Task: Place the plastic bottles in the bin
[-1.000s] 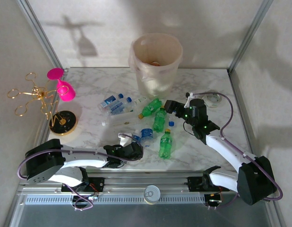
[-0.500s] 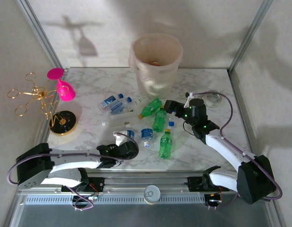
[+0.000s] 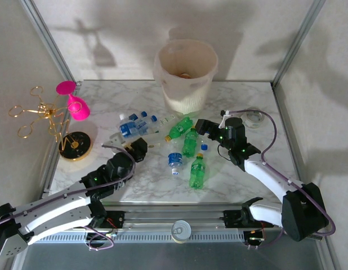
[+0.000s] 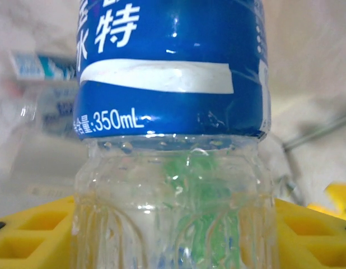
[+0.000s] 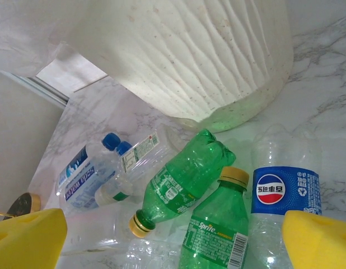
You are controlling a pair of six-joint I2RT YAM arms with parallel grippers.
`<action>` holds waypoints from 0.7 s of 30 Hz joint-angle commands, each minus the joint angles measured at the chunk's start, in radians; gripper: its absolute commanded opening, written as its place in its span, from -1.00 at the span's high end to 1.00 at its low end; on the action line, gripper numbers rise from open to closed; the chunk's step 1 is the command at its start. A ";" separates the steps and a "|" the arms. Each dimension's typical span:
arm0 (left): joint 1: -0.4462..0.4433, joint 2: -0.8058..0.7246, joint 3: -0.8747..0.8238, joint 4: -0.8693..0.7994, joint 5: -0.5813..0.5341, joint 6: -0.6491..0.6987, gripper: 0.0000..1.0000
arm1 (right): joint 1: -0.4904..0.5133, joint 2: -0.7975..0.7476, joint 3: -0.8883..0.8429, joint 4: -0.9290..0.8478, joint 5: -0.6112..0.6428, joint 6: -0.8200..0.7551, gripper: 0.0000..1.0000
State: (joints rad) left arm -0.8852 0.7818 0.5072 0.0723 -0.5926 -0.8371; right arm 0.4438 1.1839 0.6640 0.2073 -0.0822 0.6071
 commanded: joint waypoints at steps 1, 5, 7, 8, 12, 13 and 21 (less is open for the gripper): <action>0.050 0.024 0.084 0.227 -0.039 0.143 0.24 | 0.009 0.011 -0.013 0.040 -0.022 0.015 -0.98; 0.143 0.172 0.268 0.296 0.124 0.279 0.24 | 0.012 0.006 -0.030 0.050 -0.026 0.023 -0.97; 0.176 0.264 0.387 0.287 0.210 0.323 0.24 | 0.013 0.000 -0.042 0.062 -0.027 0.032 -0.98; 0.189 0.312 0.444 0.285 0.256 0.345 0.24 | 0.015 -0.004 -0.050 0.065 -0.027 0.036 -0.98; 0.228 0.497 0.670 0.226 0.411 0.389 0.24 | 0.018 -0.024 -0.068 0.064 -0.031 0.039 -0.97; 0.235 0.540 0.723 0.202 0.440 0.394 0.24 | 0.018 -0.029 -0.074 0.061 -0.031 0.040 -0.98; 0.264 0.911 1.163 0.038 0.595 0.431 0.24 | 0.018 -0.084 -0.114 0.041 -0.019 0.028 -0.98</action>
State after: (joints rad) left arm -0.6315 1.6115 1.5509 0.2039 -0.0940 -0.4541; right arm 0.4522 1.1286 0.5678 0.2428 -0.1047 0.6369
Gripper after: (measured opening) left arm 0.595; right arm 0.987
